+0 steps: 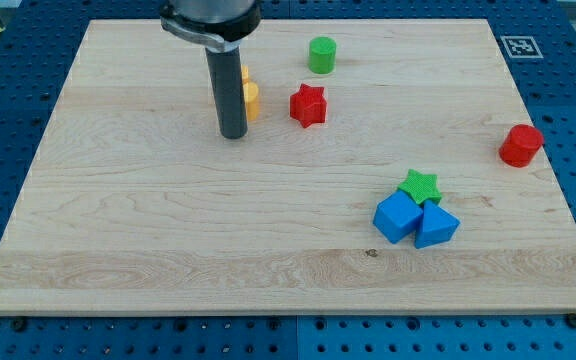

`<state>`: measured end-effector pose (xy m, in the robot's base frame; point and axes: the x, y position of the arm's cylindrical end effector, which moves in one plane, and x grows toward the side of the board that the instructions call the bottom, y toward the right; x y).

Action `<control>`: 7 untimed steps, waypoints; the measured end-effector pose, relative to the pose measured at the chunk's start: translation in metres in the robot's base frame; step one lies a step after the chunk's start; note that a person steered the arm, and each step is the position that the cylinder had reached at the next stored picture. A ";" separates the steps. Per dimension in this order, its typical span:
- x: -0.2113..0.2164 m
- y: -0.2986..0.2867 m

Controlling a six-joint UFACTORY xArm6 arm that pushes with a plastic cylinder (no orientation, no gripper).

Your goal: Place the red circle on the top right of the red star

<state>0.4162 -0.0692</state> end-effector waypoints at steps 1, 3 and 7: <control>0.002 0.034; 0.021 0.127; -0.035 0.054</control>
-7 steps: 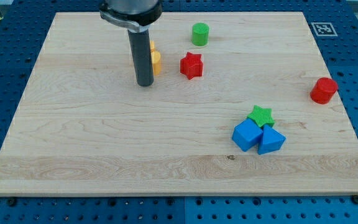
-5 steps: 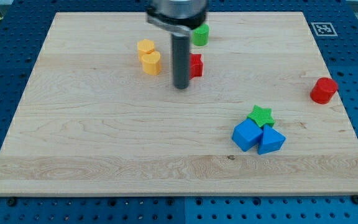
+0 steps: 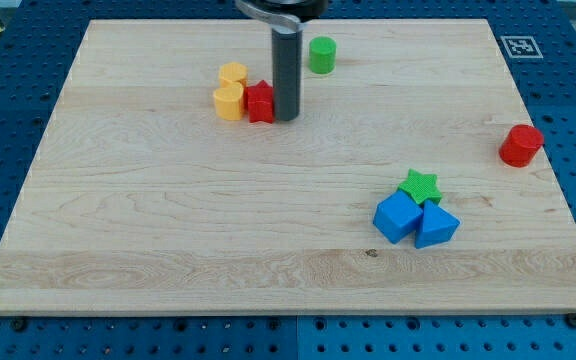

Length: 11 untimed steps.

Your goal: Place the red circle on the top right of the red star

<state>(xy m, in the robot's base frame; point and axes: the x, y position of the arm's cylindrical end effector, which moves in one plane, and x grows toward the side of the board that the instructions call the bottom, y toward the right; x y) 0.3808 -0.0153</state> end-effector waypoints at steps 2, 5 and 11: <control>0.001 0.055; -0.007 0.153; 0.038 0.316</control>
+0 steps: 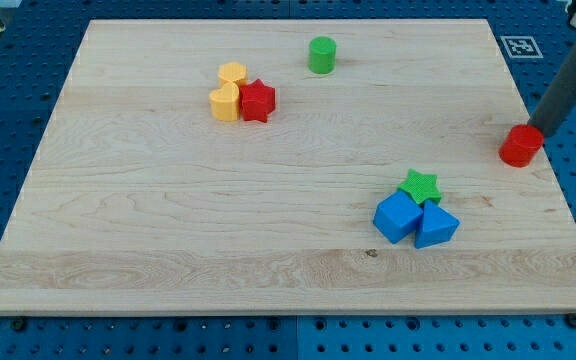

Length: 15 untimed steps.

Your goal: Place the red circle on the top right of the red star

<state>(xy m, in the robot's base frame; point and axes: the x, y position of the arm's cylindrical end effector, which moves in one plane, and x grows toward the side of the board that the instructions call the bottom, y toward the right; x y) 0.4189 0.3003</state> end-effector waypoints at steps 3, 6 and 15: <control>0.014 -0.041; 0.056 -0.009; -0.023 -0.167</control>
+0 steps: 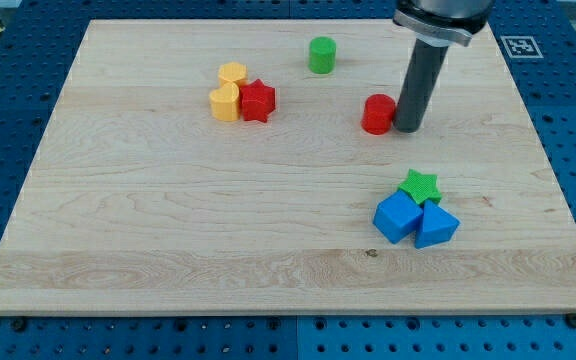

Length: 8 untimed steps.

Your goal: Place the red circle on the top right of the red star

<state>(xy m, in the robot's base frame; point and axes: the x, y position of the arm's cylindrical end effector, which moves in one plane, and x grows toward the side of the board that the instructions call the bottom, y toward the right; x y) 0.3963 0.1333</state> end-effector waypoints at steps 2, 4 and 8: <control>-0.016 -0.037; 0.001 -0.055; -0.035 -0.107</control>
